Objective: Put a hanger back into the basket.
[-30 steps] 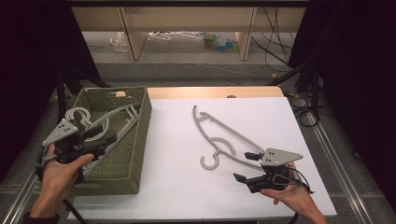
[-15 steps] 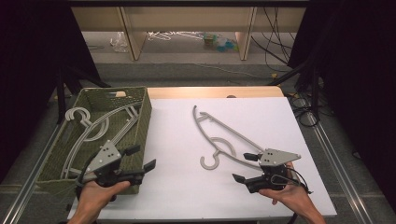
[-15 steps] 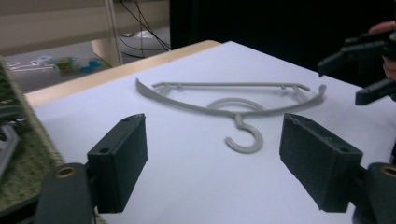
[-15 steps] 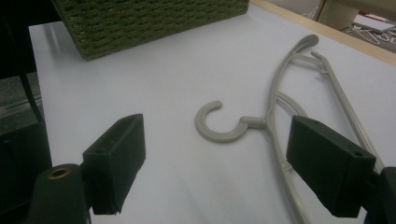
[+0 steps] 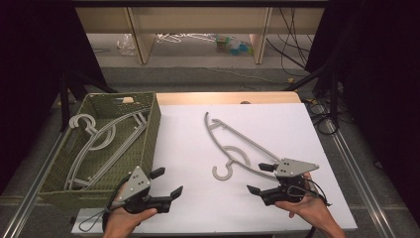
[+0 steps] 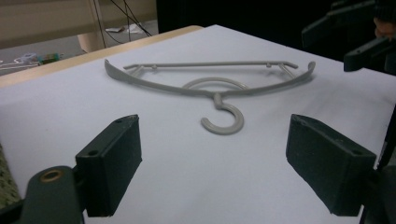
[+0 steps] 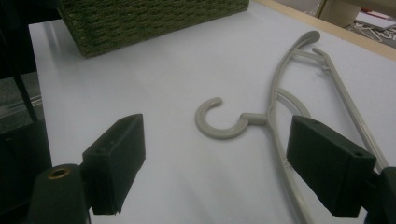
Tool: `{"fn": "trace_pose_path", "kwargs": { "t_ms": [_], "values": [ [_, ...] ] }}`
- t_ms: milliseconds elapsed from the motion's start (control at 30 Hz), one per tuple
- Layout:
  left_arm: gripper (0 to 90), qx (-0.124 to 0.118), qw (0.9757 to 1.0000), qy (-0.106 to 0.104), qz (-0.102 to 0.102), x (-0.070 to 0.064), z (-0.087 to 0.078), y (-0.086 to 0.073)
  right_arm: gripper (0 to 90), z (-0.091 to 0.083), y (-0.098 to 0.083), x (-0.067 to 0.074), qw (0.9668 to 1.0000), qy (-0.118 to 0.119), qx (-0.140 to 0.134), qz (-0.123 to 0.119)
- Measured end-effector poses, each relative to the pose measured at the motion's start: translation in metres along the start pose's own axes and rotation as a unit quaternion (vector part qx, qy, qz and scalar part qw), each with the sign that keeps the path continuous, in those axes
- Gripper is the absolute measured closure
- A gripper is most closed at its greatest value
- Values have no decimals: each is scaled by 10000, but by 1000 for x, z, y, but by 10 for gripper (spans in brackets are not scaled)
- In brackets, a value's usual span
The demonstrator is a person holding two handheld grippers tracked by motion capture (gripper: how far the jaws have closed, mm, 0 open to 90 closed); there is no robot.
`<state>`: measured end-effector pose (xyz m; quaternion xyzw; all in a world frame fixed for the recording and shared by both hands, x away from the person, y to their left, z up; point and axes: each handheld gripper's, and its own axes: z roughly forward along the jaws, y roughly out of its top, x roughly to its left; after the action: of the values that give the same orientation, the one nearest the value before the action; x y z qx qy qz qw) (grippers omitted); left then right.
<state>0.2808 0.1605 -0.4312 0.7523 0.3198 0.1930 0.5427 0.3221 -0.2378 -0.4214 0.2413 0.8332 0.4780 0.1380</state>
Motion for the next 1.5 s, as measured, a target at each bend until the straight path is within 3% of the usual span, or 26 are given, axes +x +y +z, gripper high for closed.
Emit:
{"fn": "trace_pose_path", "kwargs": {
  "t_ms": [67,367,467,567,767,900,967,1067,1133,1233,1500],
  "values": [
    [180,60,9999,-51,110,-2,1,-1,206,0,0,0,10000,2,8,-5],
    [175,59,9999,-29,88,-1,0,-1,212,5,-3,-4,9997,-112,229,-54],
    [174,19,9999,-68,80,-2,-1,-2,214,12,-6,-10,9979,-263,573,-168],
    [174,27,9999,-46,101,-1,-2,-1,216,20,-7,-18,9959,-297,844,-113],
    [173,59,9999,-84,127,-2,-2,-1,258,39,-12,-34,9901,-385,1347,-59],
    [173,87,9998,-119,154,-2,0,-4,313,51,-13,-46,9835,-432,1755,6],
    [173,141,9997,-97,184,-3,0,-4,360,56,-13,-51,9781,-391,2032,229],
    [173,177,9996,-122,200,-4,2,-5,445,63,-14,-58,9763,-272,2132,238],
    [173,158,9996,-128,188,-4,2,-5,478,66,-13,-63,9726,-258,2297,262],
    [174,174,9994,-119,260,-3,2,-5,538,71,-12,-68,9700,-197,2399,346],
    [175,224,9994,-134,244,-4,4,-7,616,80,-5,-73,9593,-208,2791,384]
  ]
}}
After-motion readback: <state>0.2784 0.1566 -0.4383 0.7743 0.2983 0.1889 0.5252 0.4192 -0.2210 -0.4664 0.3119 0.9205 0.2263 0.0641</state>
